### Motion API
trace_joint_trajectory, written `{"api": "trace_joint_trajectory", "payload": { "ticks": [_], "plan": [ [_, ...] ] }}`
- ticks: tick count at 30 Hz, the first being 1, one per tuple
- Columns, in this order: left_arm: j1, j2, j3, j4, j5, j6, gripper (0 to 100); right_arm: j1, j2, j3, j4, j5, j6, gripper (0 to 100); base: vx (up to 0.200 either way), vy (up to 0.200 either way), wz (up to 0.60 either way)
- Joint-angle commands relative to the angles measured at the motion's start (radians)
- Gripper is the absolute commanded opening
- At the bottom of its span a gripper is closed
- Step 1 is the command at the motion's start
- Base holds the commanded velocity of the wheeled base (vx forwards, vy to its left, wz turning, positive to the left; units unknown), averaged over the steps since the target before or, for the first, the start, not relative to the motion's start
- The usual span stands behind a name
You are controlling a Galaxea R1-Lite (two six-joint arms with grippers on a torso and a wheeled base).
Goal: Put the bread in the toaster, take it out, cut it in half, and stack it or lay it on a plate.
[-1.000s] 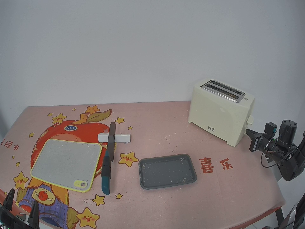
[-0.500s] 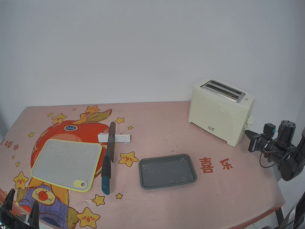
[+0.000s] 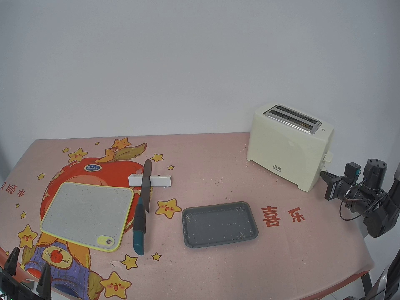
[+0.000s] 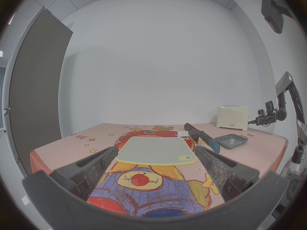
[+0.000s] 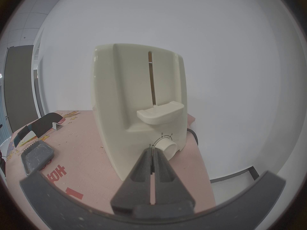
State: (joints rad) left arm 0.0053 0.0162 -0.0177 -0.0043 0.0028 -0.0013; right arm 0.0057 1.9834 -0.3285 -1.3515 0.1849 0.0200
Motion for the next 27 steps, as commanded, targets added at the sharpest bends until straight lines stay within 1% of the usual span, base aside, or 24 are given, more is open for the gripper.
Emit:
{"api": "trace_joint_trajectory", "payload": {
  "ticks": [1, 27],
  "plan": [
    [0.001, -0.013, 0.018, 0.000, 0.000, 0.000, 100, 0.000, -0.003, 0.003, 0.000, -0.001, 0.000, 0, 0.000, 0.000, 0.00],
    [0.001, -0.013, 0.018, 0.000, 0.000, 0.000, 100, -0.003, 0.008, 0.008, 0.002, -0.001, -0.005, 0, 0.000, 0.000, 0.00]
  ]
}}
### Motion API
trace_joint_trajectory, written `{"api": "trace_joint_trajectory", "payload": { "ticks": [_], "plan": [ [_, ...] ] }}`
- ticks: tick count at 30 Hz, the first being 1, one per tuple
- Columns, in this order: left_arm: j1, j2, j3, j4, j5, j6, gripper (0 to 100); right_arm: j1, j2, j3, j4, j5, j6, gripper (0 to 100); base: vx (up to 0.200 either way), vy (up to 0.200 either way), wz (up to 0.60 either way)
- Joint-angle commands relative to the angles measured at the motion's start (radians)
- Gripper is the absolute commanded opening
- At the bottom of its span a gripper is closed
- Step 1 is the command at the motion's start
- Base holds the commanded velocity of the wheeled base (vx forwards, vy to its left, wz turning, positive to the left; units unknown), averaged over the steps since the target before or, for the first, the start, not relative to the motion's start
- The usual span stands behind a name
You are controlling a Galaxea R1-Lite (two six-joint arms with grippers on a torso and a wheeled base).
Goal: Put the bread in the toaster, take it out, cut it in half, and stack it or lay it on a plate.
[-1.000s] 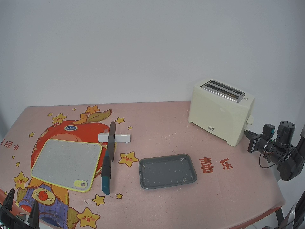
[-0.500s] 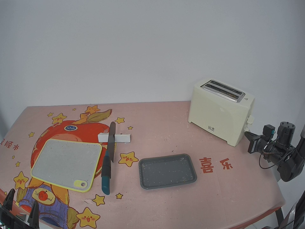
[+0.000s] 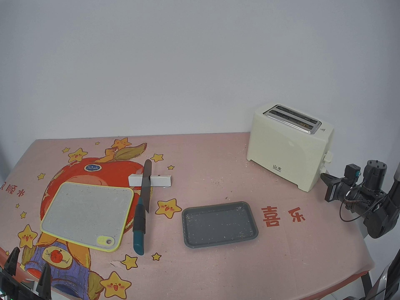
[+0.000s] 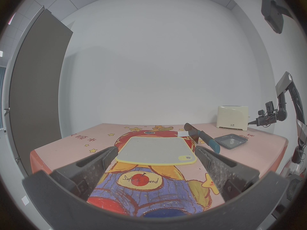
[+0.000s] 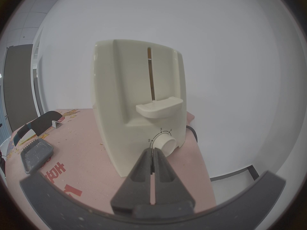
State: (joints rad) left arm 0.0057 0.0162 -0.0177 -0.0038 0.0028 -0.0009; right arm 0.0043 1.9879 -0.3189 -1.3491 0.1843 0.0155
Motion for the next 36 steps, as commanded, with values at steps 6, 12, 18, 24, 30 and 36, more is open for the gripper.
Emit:
{"api": "trace_joint_trajectory", "payload": {
  "ticks": [6, 12, 18, 24, 30, 36],
  "plan": [
    [0.000, -0.013, 0.018, -0.001, 0.000, -0.001, 100, -0.001, 0.003, 0.000, -0.001, 0.000, 0.000, 0, 0.000, 0.000, 0.00],
    [0.000, -0.013, 0.018, -0.001, 0.000, -0.001, 100, -0.001, 0.003, 0.000, -0.001, 0.000, 0.000, 0, 0.000, 0.000, 0.00],
    [0.000, -0.013, 0.018, -0.001, 0.000, -0.001, 100, 0.000, 0.005, 0.001, -0.001, 0.000, -0.002, 0, 0.000, 0.000, 0.00],
    [0.000, -0.013, 0.018, -0.001, 0.000, -0.001, 100, 0.000, 0.017, 0.001, -0.002, 0.000, -0.003, 0, 0.000, 0.000, 0.00],
    [0.000, -0.013, 0.018, -0.001, 0.000, -0.001, 100, 0.002, 0.014, 0.003, -0.002, 0.000, -0.003, 0, 0.000, 0.000, 0.00],
    [0.000, -0.013, 0.018, -0.001, 0.000, -0.001, 100, 0.000, 0.012, 0.003, -0.002, 0.000, -0.003, 0, 0.000, 0.000, 0.00]
  ]
}}
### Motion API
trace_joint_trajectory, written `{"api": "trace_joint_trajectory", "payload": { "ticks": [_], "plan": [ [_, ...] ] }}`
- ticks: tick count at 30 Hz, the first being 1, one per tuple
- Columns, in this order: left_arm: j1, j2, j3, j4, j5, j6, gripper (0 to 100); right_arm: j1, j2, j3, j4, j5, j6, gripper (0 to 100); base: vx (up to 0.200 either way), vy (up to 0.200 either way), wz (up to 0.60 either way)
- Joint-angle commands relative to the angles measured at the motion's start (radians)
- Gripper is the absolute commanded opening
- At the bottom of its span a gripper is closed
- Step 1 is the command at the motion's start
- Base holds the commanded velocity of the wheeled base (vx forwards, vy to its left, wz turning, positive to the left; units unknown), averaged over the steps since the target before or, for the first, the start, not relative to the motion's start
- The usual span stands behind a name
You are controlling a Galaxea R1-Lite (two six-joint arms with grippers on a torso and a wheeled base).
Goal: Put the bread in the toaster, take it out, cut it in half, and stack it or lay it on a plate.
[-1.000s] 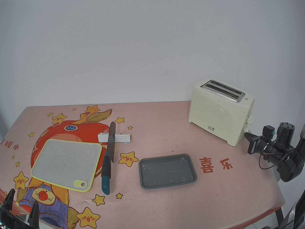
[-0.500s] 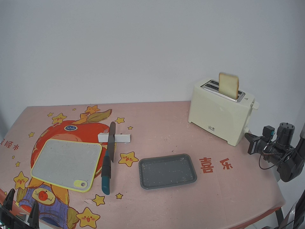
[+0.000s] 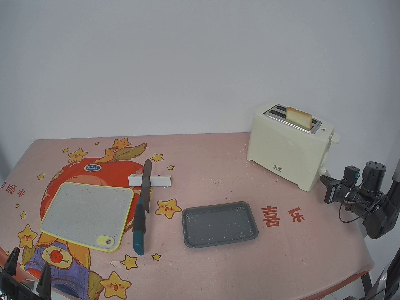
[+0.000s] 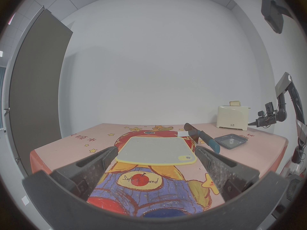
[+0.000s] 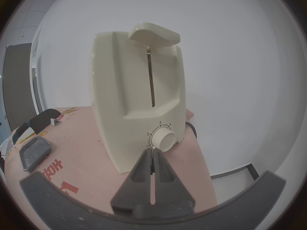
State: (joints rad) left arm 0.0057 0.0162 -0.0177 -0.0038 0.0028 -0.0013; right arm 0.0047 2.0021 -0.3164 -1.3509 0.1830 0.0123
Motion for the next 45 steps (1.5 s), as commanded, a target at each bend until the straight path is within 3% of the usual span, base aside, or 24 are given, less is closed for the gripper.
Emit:
{"api": "trace_joint_trajectory", "payload": {
  "ticks": [1, 13, 25, 33, 40, 41, 45],
  "plan": [
    [0.000, -0.013, 0.018, -0.001, 0.000, 0.000, 100, 0.001, -0.002, 0.000, -0.001, 0.001, 0.000, 0, 0.000, 0.000, 0.00],
    [0.000, -0.013, 0.018, -0.001, 0.000, 0.000, 100, 0.011, -0.014, 0.008, -0.001, 0.001, 0.001, 0, 0.000, 0.000, 0.00],
    [0.000, -0.013, 0.018, -0.001, 0.000, 0.000, 100, 0.028, -0.284, -0.010, 0.021, 0.007, 0.011, 0, 0.000, 0.000, 0.00],
    [0.000, -0.013, 0.018, -0.001, 0.000, 0.000, 100, 0.046, -0.414, -0.033, 0.164, 0.010, 0.011, 0, 0.000, 0.000, 0.00],
    [0.000, -0.013, 0.018, -0.001, 0.000, 0.000, 100, 0.047, -0.418, -0.030, 0.173, 0.004, 0.009, 0, 0.000, 0.000, 0.00],
    [0.000, -0.013, 0.018, -0.001, 0.000, 0.000, 100, 0.047, -0.418, -0.027, 0.173, 0.004, 0.008, 100, 0.000, 0.000, 0.00],
    [0.000, -0.013, 0.018, -0.001, 0.000, 0.000, 100, 0.049, -0.418, -0.030, 0.171, 0.007, 0.009, 100, 0.000, 0.000, 0.00]
  ]
}}
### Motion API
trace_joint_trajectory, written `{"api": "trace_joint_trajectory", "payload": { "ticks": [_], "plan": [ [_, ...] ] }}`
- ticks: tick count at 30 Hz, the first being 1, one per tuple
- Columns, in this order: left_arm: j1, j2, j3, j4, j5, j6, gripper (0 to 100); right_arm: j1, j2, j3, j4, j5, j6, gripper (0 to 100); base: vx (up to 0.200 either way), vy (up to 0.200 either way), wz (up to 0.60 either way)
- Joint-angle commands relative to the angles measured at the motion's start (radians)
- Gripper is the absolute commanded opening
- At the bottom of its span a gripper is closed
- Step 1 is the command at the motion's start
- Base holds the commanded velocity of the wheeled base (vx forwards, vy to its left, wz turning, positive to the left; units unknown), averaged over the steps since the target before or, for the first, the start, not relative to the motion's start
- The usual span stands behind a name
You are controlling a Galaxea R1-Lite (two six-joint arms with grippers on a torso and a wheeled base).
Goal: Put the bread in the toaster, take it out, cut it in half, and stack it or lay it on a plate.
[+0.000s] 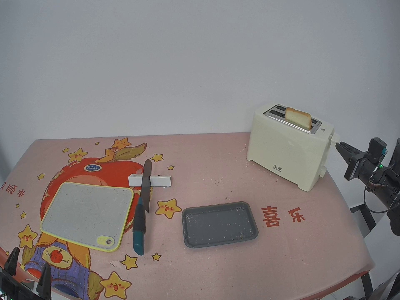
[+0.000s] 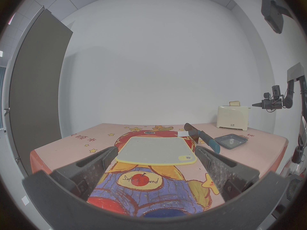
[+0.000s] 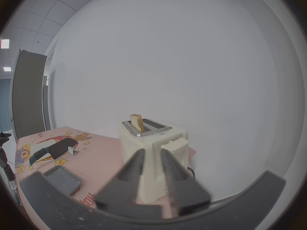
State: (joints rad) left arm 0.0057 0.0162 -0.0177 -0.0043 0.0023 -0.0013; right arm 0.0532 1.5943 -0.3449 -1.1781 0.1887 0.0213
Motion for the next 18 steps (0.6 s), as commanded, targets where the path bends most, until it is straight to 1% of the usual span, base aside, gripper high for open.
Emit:
{"api": "trace_joint_trajectory", "payload": {
  "ticks": [1, 4, 11, 18],
  "plan": [
    [0.000, -0.013, 0.018, 0.000, 0.001, 0.000, 100, 0.000, -0.010, -0.002, -0.002, 0.001, 0.000, 100, 0.000, 0.000, 0.00],
    [0.000, -0.013, 0.018, 0.000, 0.001, 0.000, 100, 0.002, -0.014, -0.003, 0.000, 0.009, 0.000, 100, 0.000, 0.000, 0.00],
    [0.000, -0.013, 0.018, 0.000, 0.001, 0.000, 100, 0.016, -0.016, -0.005, 0.000, 0.008, 0.012, 100, 0.000, 0.000, 0.00],
    [0.000, -0.013, 0.018, 0.000, 0.001, 0.000, 100, 0.016, -0.040, 0.004, 0.002, 0.012, 0.009, 100, 0.000, 0.000, 0.00]
  ]
}}
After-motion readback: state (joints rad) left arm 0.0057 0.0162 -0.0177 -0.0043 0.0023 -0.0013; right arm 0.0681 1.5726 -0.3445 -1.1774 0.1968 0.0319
